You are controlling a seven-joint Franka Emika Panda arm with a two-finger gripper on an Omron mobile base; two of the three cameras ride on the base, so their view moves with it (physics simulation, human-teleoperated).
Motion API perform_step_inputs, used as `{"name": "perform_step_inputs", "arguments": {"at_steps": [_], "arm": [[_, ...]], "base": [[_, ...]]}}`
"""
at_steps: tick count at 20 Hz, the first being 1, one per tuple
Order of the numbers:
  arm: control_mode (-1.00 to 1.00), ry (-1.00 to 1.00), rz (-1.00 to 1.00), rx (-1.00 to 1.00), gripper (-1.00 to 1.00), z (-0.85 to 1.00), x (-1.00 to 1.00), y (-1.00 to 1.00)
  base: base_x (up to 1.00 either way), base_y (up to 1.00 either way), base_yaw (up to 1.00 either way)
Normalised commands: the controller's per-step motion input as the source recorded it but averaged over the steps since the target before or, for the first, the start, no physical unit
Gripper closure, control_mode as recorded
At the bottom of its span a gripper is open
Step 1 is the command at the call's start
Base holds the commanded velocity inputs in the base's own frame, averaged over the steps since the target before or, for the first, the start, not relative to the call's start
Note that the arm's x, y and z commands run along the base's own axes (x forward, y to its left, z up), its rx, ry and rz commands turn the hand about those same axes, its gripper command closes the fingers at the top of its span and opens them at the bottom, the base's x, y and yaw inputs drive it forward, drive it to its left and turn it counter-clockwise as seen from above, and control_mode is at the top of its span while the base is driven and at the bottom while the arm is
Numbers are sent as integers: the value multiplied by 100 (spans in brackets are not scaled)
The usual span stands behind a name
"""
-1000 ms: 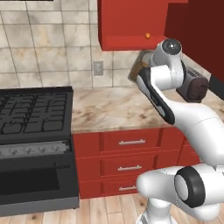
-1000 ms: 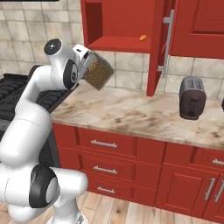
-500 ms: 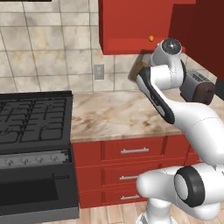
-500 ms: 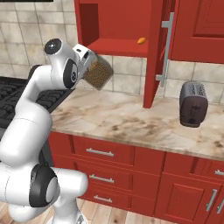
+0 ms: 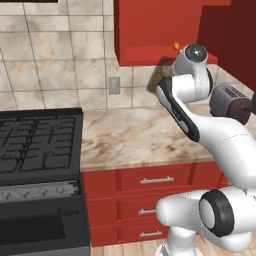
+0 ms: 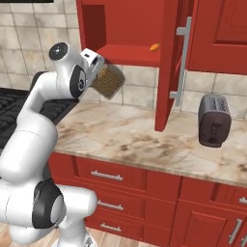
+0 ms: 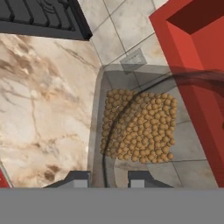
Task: Pick the candle and jar from the dining table and place them in the open cabinet. Close the cabinet after placing the objects.
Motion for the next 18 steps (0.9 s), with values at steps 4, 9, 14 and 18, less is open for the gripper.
{"name": "perform_step_inputs", "arguments": {"at_steps": [4,9,14,18], "arm": [[100,0,0,0,100,0,0,0],[100,0,0,0,100,0,0,0],[100,0,0,0,100,0,0,0],[100,0,0,0,100,0,0,0]], "base": [[32,-1,0],[30,0,0],[43,0,1],[38,-1,1]]}}
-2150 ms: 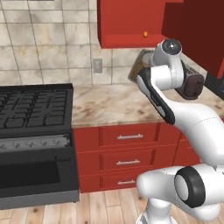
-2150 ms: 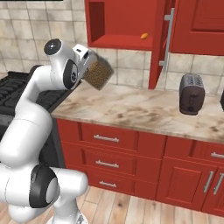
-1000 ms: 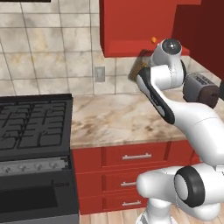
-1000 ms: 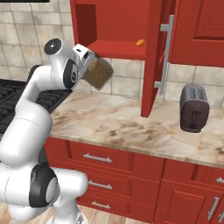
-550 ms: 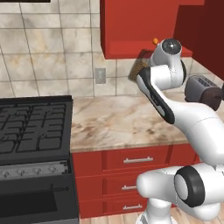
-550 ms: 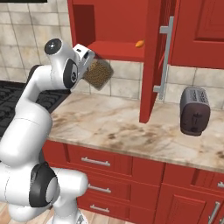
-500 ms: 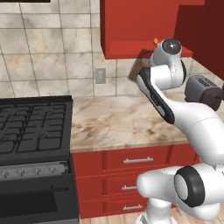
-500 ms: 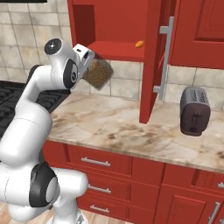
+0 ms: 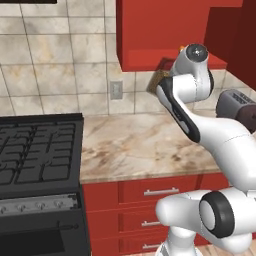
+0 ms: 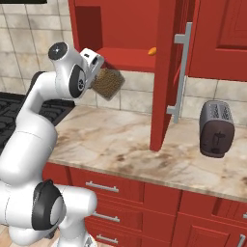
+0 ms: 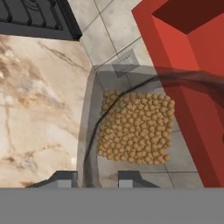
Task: Pick the candle and jar from the dining table and place them in the open cabinet. Close the cabinet after placing the objects.
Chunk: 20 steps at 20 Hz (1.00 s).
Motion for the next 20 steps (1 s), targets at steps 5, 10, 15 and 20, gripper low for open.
{"name": "perform_step_inputs", "arguments": {"at_steps": [5,10,15,20], "arm": [[100,0,0,0,100,0,0,0],[100,0,0,0,100,0,0,0],[100,0,0,0,100,0,0,0],[100,0,0,0,100,0,0,0]], "base": [[35,0,1],[14,0,0],[0,0,0],[0,0,0]]}}
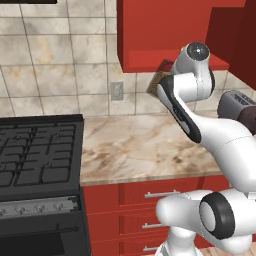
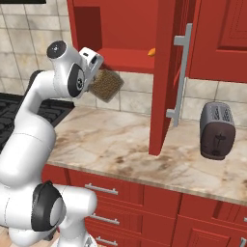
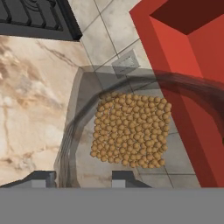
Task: Pick the candle and jar from the dining table and place them in the open cabinet. Close the cabinet after placing the objects.
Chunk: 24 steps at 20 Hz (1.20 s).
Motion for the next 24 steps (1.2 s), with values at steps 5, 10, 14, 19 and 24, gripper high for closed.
{"name": "perform_step_inputs", "arguments": {"at_steps": [5,10,14,19,24], "arm": [[-100,0,-1,-3,100,7,-42,0],[-100,0,-4,-8,100,11,-64,1],[-100,0,-3,-7,100,24,-63,0],[-100,0,-2,-7,100,46,-30,1],[-100,1,0,-7,100,58,-6,0]], "base": [[-3,0,0],[0,0,0],[0,0,0],[0,0,0],[0,0,0]]}}
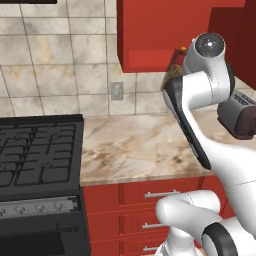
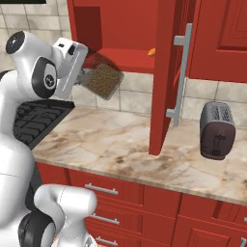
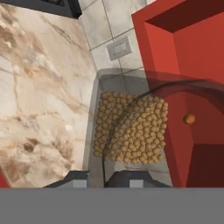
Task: Pick the candle and jar from the dining table and place them in the open cabinet. Close the cabinet after placing the objects.
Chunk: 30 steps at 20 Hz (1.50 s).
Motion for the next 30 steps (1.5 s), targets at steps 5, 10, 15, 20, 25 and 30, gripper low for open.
{"name": "perform_step_inputs", "arguments": {"at_steps": [5,10,15,20,25,30], "arm": [[-100,4,0,-8,100,52,6,0],[-100,6,0,-4,100,41,37,0],[-100,6,0,0,100,0,43,-3],[-100,20,1,0,100,1,81,-2],[-100,4,5,0,100,3,69,-13],[-100,0,7,0,100,20,45,-12]], "base": [[0,0,0],[0,0,0],[0,0,0],[0,0,0],[0,0,0],[0,0,0]]}}
